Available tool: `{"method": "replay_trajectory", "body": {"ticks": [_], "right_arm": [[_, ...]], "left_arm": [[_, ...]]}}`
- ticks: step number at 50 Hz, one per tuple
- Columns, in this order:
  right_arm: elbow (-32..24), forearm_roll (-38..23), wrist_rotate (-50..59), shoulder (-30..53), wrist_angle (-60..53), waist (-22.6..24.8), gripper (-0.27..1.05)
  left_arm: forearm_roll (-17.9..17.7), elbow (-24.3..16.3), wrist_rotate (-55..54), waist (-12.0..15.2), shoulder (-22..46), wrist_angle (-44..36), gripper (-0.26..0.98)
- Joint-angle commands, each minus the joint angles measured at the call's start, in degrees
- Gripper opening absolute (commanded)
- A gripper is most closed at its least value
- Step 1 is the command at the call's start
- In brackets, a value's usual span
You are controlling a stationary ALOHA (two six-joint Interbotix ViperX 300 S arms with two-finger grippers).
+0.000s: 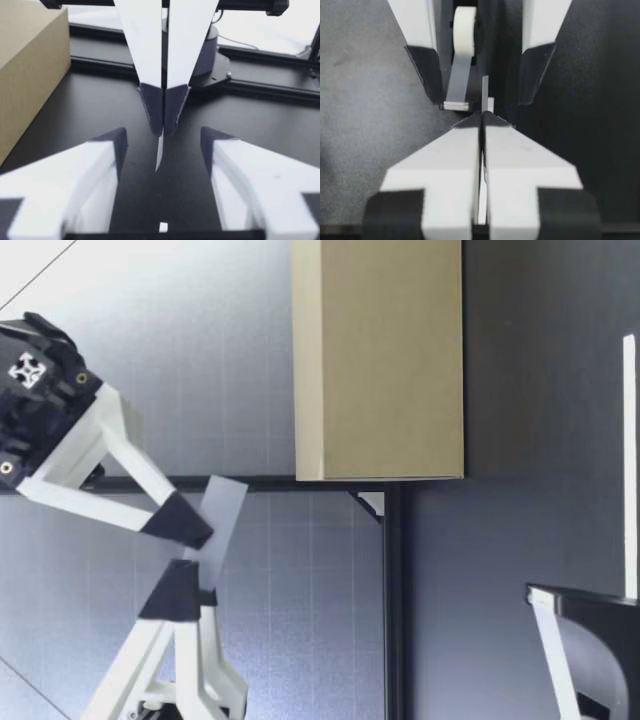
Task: Cut a small piece of tape from the tape dispenser then place it on the cardboard box's edge.
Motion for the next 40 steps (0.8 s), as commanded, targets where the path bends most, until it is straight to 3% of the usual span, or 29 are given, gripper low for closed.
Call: {"method": "replay_trajectory", "body": {"ticks": [1,14,29,40], "right_arm": [[-1.76,-0.18,-0.09,-0.79,-0.18,0.18,-0.1],[-1.93,-0.18,-0.09,-0.7,-0.18,0.18,-0.1],[-1.85,-0.18,-0.09,-0.7,0.09,0.18,-0.1],[-1.67,-0.18,0.0,-0.79,0.35,0.18,-0.08]], "left_arm": [[0.09,-1.05,0.09,0.09,-0.35,-0.53,0.45],[0.18,-1.32,0.18,0.09,0.0,-0.88,0.34],[0.09,-1.32,0.62,0.09,0.09,-1.05,-0.09],[0.18,-1.32,0.79,0.09,0.09,-1.05,-0.13]]}}
